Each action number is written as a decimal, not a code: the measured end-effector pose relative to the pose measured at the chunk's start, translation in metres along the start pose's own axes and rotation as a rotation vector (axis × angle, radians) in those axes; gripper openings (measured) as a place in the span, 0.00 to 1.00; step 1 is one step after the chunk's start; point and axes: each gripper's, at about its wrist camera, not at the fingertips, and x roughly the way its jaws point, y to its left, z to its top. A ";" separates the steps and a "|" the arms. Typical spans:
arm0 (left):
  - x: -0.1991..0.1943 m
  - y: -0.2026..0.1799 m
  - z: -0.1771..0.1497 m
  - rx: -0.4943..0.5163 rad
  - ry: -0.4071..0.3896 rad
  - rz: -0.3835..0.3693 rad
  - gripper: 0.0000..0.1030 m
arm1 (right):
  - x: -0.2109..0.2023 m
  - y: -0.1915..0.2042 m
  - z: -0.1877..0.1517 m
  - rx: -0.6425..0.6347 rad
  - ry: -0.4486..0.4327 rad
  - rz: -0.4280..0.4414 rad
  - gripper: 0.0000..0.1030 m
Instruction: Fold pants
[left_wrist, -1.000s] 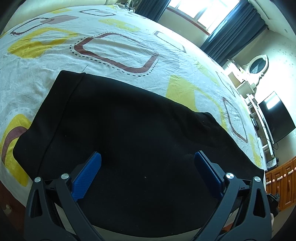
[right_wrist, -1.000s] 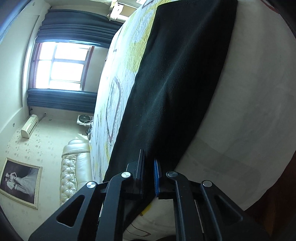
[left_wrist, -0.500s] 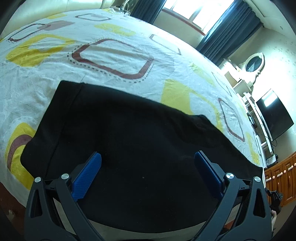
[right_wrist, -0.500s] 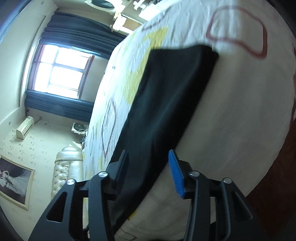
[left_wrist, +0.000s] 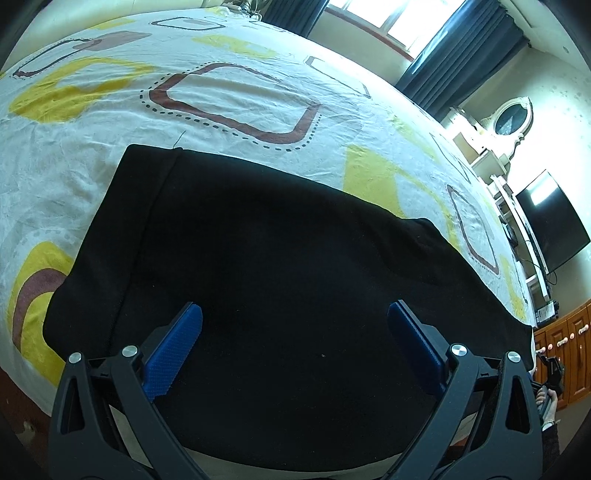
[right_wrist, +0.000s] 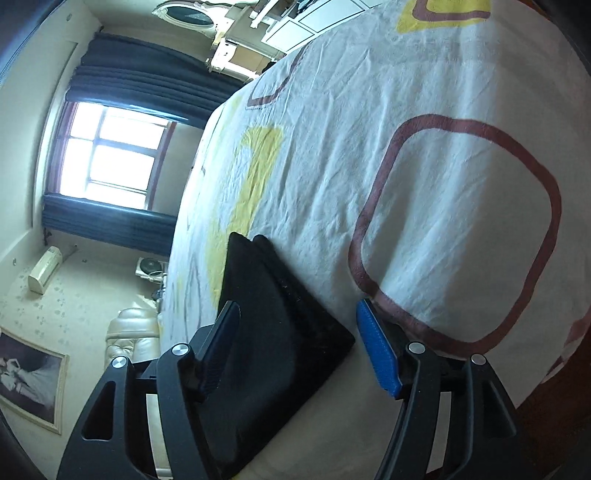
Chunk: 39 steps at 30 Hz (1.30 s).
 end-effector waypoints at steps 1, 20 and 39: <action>0.001 -0.001 -0.001 0.014 0.001 0.011 0.97 | 0.007 -0.002 -0.005 0.028 0.041 0.052 0.64; 0.002 -0.003 0.001 0.031 0.045 0.013 0.97 | -0.006 0.074 -0.043 0.038 0.005 0.244 0.22; 0.003 -0.008 0.002 0.031 0.057 0.041 0.98 | 0.072 0.274 -0.209 -0.454 0.290 0.254 0.22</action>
